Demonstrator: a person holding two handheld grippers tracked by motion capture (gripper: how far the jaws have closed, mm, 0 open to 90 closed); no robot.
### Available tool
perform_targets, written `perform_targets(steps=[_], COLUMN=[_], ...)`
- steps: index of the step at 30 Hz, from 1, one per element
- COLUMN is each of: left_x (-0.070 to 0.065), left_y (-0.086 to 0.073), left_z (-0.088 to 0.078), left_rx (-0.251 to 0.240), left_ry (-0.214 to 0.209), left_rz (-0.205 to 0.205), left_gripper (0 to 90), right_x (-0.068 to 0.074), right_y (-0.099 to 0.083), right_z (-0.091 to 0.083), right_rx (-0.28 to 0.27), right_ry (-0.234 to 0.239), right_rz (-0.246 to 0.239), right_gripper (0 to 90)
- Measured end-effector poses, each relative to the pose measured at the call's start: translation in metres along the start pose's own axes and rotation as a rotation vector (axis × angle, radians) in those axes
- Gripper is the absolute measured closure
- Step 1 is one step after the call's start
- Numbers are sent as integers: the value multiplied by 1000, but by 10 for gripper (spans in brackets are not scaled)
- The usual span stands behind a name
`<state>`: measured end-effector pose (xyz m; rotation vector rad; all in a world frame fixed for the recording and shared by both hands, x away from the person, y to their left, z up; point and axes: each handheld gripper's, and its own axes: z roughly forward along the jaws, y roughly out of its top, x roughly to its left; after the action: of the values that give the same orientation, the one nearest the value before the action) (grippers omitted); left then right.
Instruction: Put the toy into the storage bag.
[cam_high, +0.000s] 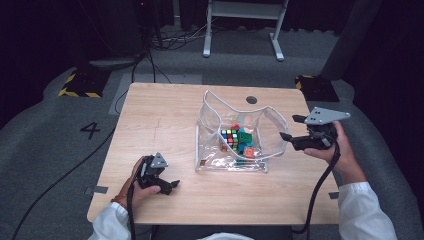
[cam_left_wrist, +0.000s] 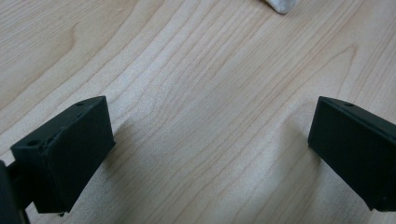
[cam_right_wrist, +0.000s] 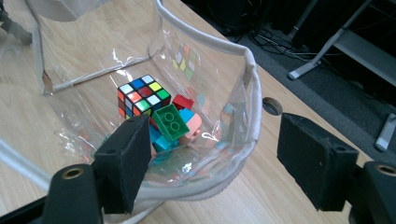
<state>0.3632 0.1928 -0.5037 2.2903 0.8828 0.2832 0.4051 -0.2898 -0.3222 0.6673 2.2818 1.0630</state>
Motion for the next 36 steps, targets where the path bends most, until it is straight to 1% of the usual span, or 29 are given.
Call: perform_targets(steps=[3,6,7,9,10,14,16,17,18,20,23,26,28,30,32,34,36], left_x=[0,0,0,0,0,0,0,0,0,0,0,0,0,0,0,0,0], left_y=[0,0,0,0,0,0,0,0,0,0,0,0,0,0,0,0,0], left_z=[0,0,0,0,0,0,0,0,0,0,0,0,0,0,0,0,0], left_rx=[0,0,0,0,0,-1,0,0,0,0,0,-2,0,0,0,0,0], left_ry=[0,0,0,0,0,0,0,0,0,0,0,0,0,-1,0,0,0], left_rz=[0,1,0,0,0,0,0,0,0,0,0,1,0,1,0,0,1], left_gripper=[2,2,2,2,2,2,2,2,2,2,2,2,2,2,2,2,2], right_x=[2,3,4,5,5,9,10,11,12,12,15,18,18,19,20,21,22], right_y=[-6,-9,-13,-16,-16,-28,-30,-36,-38,-41,-51,-58,-60,-66,-69,-75,-79], right_z=[-9,-12,-15,-18,-18,-20,-19,-19,-18,-18,-16,-15,-14,-13,-12,-9,-5], right_rx=[-13,-22,-26,-26,-26,-18,-18,-4,-2,-1,15,35,32,46,46,62,77], right_ry=[-4,-12,-8,-13,-13,-17,-19,-26,-22,-29,-35,-37,-35,-36,-35,-33,-37], right_rz=[-1,4,15,6,6,12,11,9,8,12,22,23,26,37,37,44,35], right_gripper=[256,255,254,251,251,241,241,237,235,235,230,226,226,225,225,223,221])
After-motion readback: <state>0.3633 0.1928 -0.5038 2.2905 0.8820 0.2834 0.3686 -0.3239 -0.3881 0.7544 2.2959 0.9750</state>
